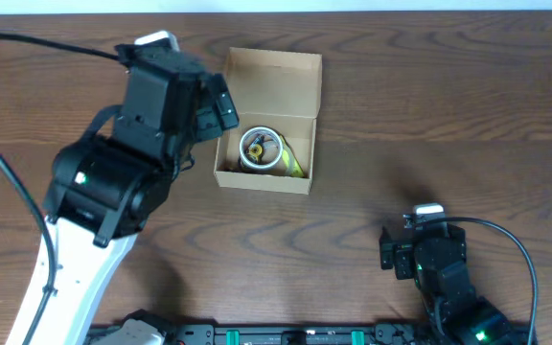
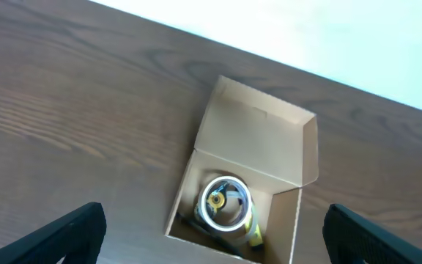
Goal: Pack container
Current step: 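Raise both grippers to the box lid flaps on either side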
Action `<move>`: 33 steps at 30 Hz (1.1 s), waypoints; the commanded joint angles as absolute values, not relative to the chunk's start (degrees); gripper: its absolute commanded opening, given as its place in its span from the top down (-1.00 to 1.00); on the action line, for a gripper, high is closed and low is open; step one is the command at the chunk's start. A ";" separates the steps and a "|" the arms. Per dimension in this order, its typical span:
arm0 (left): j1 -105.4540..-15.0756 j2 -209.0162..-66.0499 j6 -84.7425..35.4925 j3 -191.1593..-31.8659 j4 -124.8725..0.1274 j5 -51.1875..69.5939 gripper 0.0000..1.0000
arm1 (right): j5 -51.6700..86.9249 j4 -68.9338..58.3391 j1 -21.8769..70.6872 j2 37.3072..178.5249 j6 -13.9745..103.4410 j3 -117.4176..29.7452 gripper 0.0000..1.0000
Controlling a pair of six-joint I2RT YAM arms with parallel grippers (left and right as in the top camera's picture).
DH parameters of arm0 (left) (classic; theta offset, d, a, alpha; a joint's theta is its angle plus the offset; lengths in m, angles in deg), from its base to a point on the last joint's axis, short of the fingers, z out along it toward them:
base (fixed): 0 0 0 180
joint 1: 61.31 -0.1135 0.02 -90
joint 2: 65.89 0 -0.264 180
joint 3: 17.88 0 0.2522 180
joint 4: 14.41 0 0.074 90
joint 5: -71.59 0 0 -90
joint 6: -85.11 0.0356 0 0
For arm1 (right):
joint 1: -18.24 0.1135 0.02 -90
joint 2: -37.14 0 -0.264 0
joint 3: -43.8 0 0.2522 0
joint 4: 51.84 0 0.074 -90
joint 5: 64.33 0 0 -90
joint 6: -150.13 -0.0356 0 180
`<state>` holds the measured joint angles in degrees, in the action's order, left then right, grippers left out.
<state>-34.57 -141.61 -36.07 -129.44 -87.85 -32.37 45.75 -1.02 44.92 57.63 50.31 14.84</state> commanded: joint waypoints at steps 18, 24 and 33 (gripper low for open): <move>-34.77 -142.00 -35.72 -130.38 -90.27 -35.54 -0.91 | 41.92 -0.52 43.48 60.50 50.77 3.21 -0.98; -35.18 -142.29 -35.72 -130.38 -88.15 -38.73 -0.91 | 41.68 0.55 39.56 76.32 51.68 -15.89 -0.98; -49.59 -146.86 -36.68 -130.38 -86.29 -28.78 -0.91 | 26.95 -7.30 38.69 101.35 66.20 -38.58 -0.99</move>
